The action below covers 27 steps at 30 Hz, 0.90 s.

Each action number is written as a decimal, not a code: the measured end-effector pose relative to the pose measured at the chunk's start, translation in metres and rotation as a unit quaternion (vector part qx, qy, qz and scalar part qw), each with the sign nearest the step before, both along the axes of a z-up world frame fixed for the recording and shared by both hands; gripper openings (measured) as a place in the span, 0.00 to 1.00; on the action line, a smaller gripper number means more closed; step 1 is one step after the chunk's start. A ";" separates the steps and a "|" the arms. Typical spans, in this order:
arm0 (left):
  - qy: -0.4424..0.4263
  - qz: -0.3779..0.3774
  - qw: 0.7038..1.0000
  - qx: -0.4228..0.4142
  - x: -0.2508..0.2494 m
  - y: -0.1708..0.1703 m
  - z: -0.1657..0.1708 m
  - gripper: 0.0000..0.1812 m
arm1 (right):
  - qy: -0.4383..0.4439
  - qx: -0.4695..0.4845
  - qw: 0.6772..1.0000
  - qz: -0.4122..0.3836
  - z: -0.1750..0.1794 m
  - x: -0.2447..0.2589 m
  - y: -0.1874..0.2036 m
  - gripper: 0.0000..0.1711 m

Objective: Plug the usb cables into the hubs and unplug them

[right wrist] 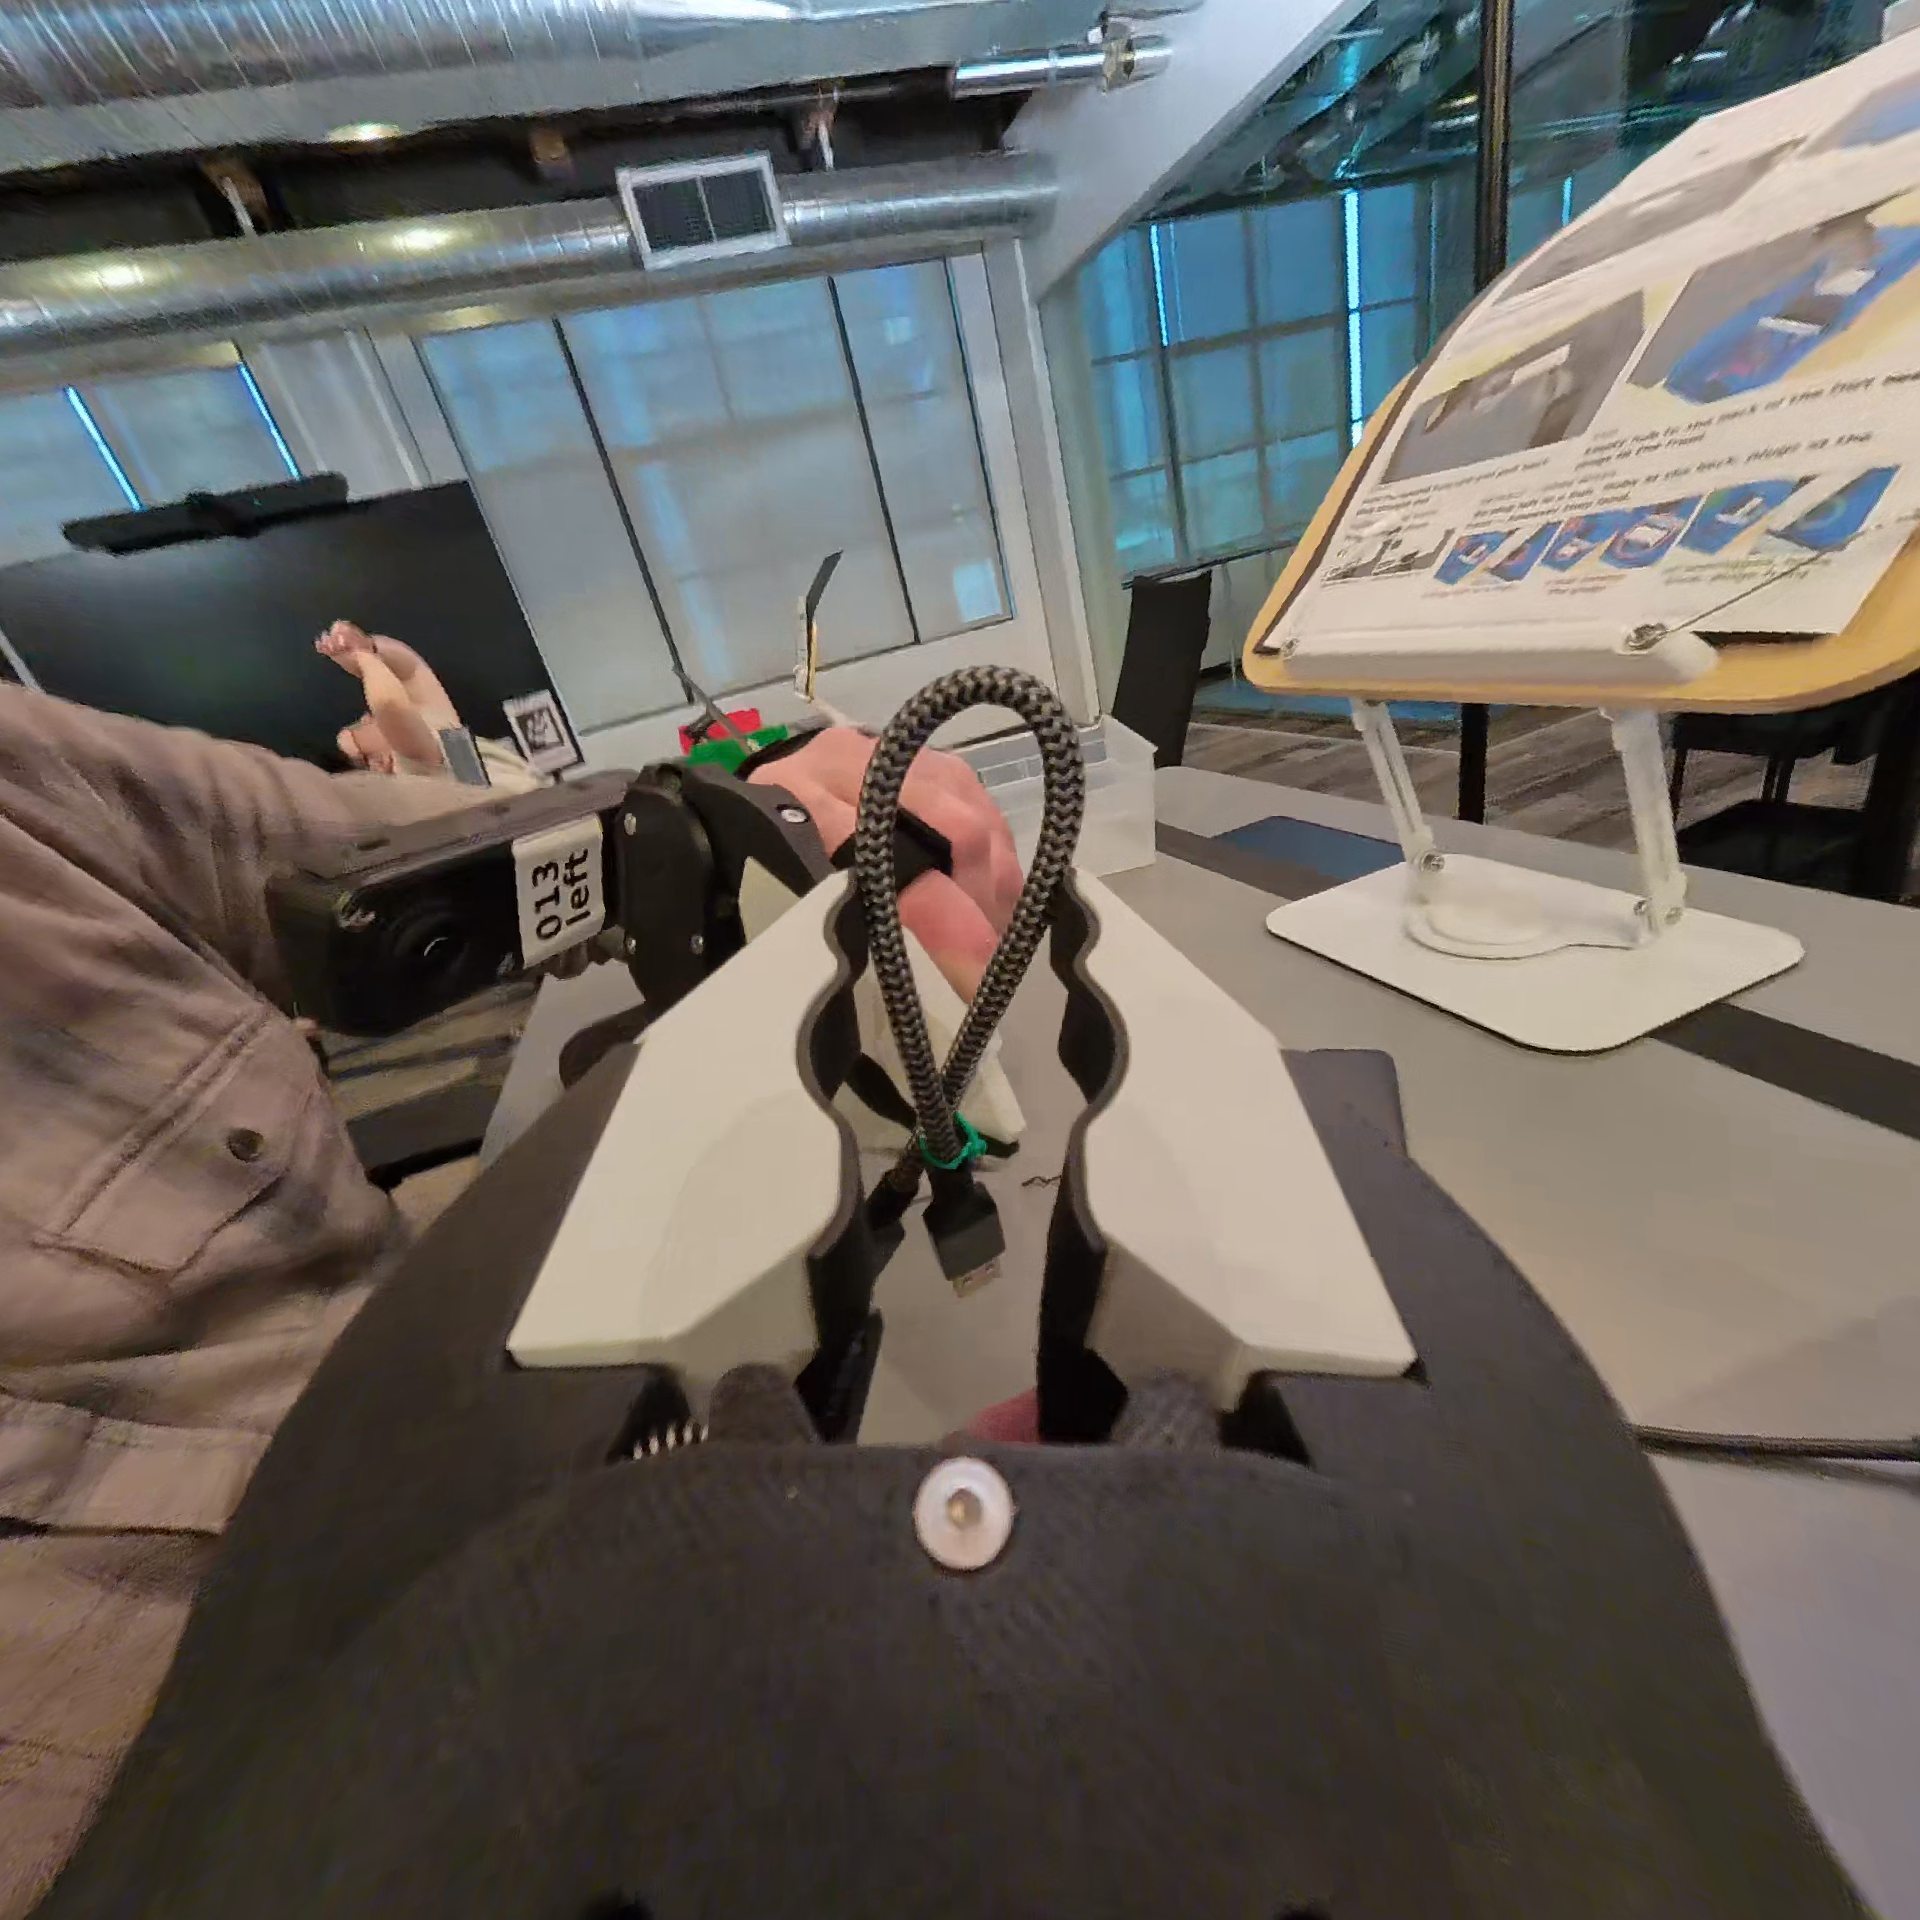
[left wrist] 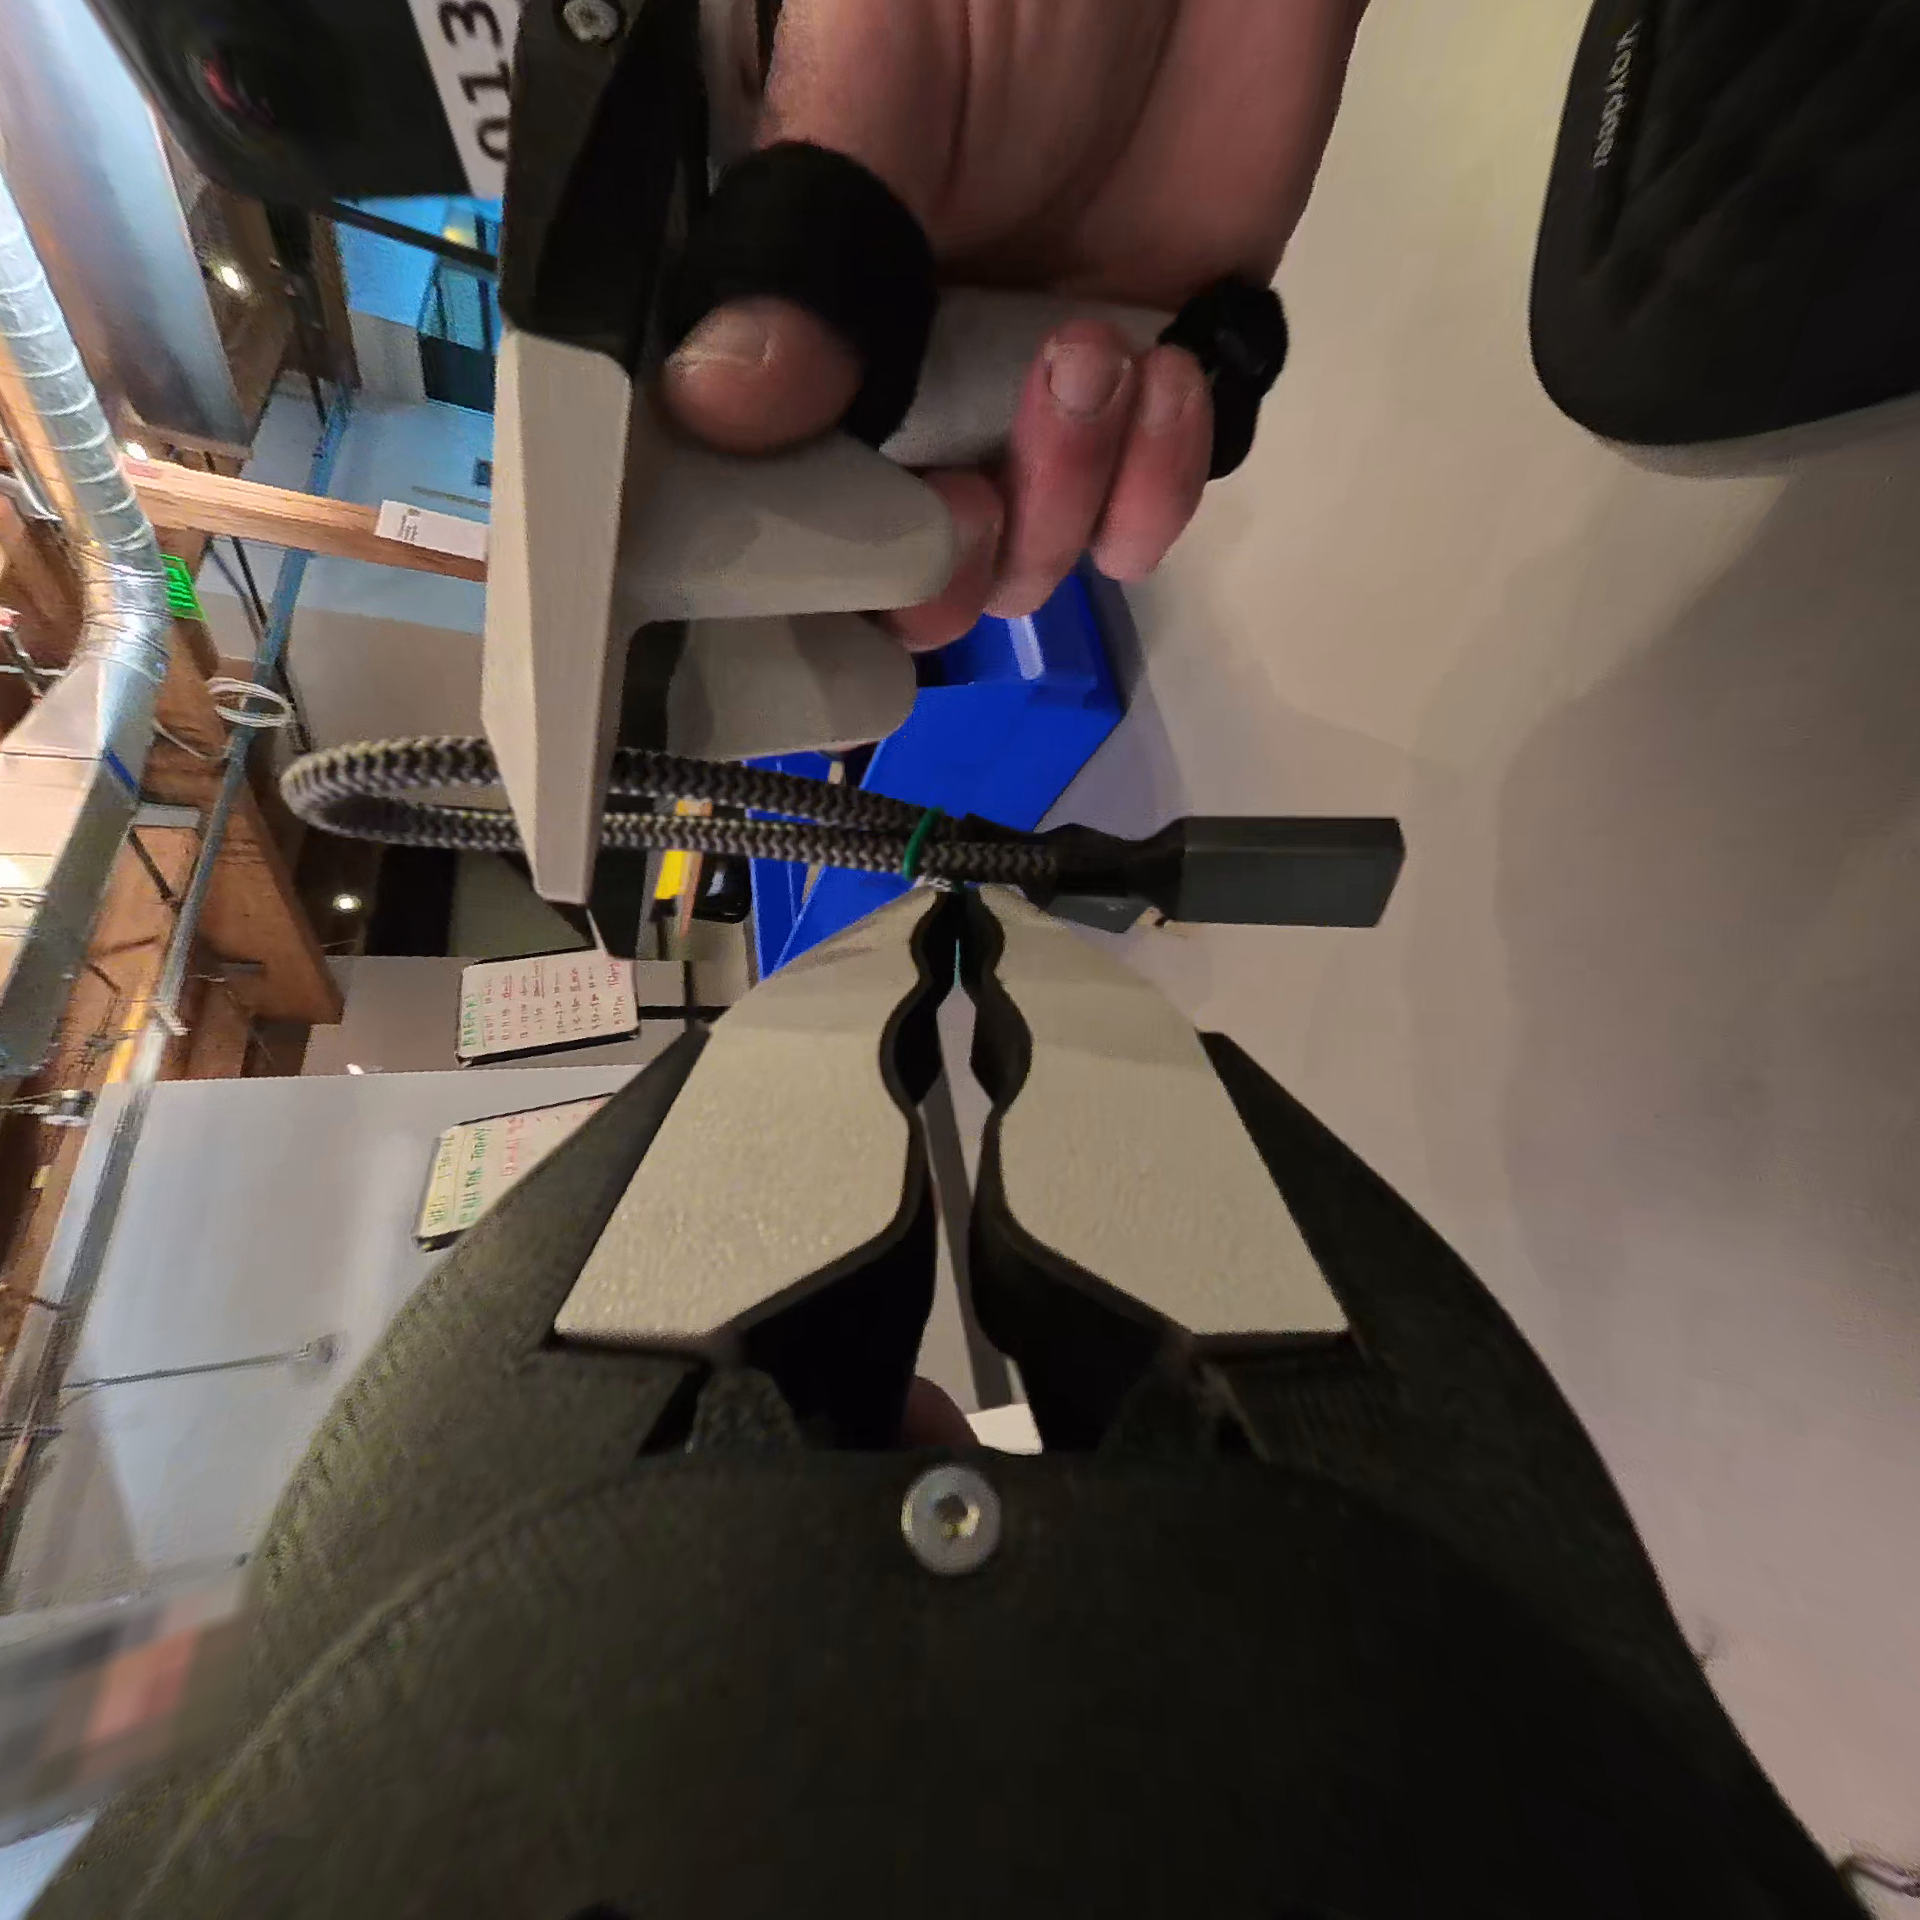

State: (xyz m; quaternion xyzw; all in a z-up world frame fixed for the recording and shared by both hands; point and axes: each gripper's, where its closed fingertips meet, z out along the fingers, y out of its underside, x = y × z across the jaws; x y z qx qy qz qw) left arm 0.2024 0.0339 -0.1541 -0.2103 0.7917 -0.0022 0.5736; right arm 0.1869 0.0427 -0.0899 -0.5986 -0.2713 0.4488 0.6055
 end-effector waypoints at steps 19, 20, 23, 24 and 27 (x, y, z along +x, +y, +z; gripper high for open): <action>0.010 -0.009 0.970 -0.241 -0.005 0.007 0.004 0.23 | -0.029 0.067 0.996 -0.042 0.018 0.004 0.001 0.08; 0.020 -0.001 0.960 -0.278 -0.010 0.013 0.003 0.31 | -0.024 0.068 0.996 -0.049 0.020 0.007 0.003 0.08; -0.015 0.000 0.928 -0.372 -0.026 0.025 0.018 0.38 | -0.022 0.069 0.996 -0.056 0.023 0.012 0.006 0.08; -0.024 0.002 0.925 -0.379 -0.030 0.024 0.022 0.39 | -0.031 0.072 0.995 -0.054 0.022 0.009 0.006 0.08; -0.052 -0.005 0.913 -0.404 -0.028 0.012 0.033 0.39 | -0.082 0.091 0.992 -0.041 0.015 -0.010 0.005 0.08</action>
